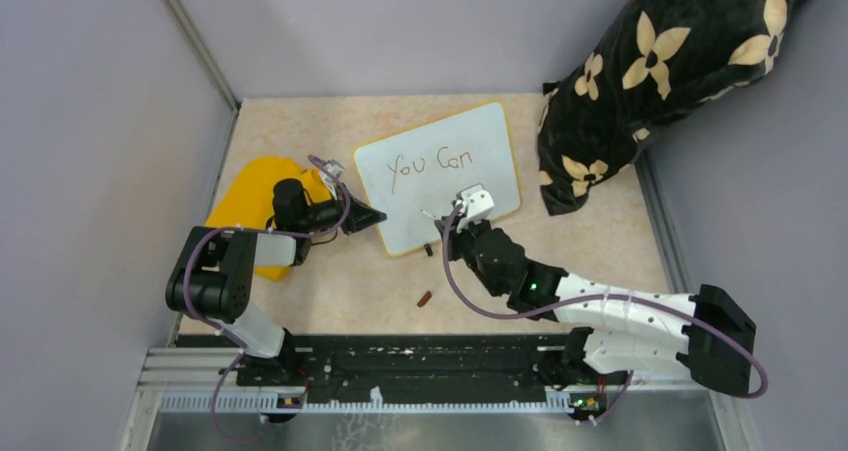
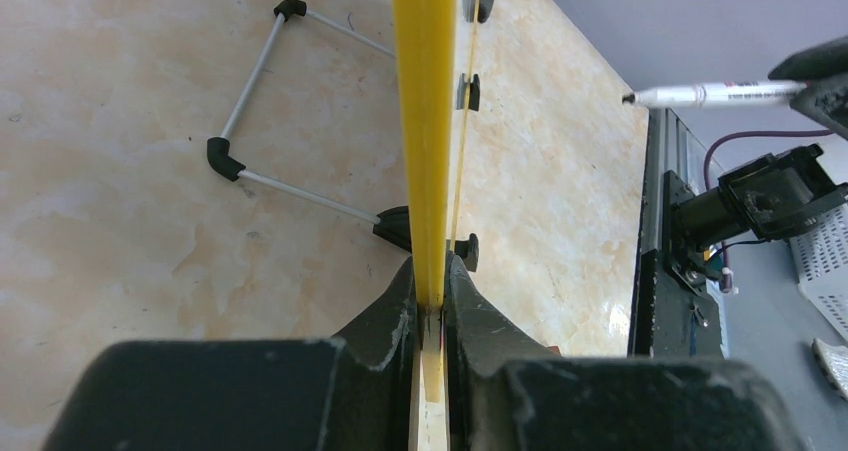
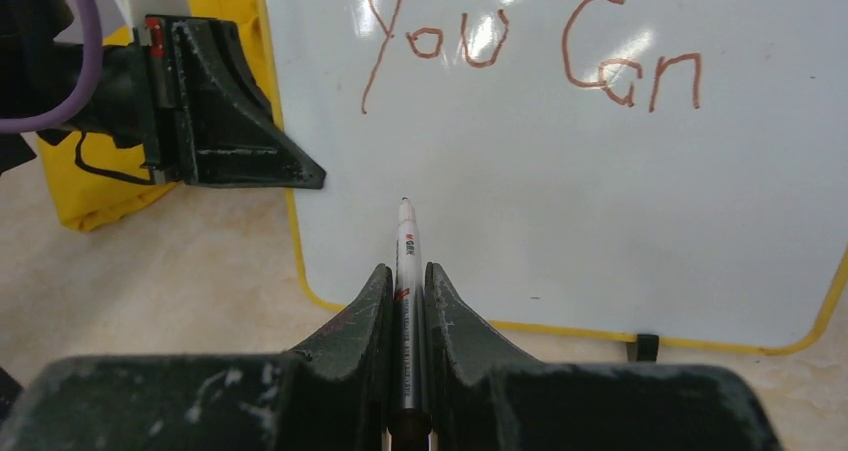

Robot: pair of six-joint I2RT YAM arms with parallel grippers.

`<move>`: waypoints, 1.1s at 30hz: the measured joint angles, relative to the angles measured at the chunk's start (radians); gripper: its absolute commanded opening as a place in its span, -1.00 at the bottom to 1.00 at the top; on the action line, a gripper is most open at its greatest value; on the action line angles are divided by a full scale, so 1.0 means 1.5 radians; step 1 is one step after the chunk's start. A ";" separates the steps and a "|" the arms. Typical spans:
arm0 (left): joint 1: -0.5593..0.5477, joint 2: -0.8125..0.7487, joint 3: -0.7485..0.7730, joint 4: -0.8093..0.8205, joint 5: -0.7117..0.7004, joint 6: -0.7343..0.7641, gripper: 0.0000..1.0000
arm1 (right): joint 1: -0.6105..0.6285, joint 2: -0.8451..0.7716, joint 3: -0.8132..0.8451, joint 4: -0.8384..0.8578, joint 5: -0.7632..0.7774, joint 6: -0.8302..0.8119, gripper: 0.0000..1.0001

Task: Write a sentence on the whiteboard

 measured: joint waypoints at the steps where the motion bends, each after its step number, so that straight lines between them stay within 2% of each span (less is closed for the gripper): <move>1: 0.000 0.000 0.000 -0.001 0.000 0.000 -1.00 | 0.007 0.005 -0.001 0.005 0.000 -0.002 -1.00; 9: 0.000 0.000 0.001 -0.003 0.000 0.002 -1.00 | 0.020 0.071 -0.001 0.055 -0.003 -0.001 -1.00; 20: 0.000 0.000 0.003 -0.007 0.001 0.003 -1.00 | 0.020 0.154 0.015 0.067 -0.010 0.001 -1.00; 33: 0.000 0.000 0.003 -0.008 0.001 0.003 -1.00 | 0.020 0.209 0.064 0.093 0.040 0.001 -1.00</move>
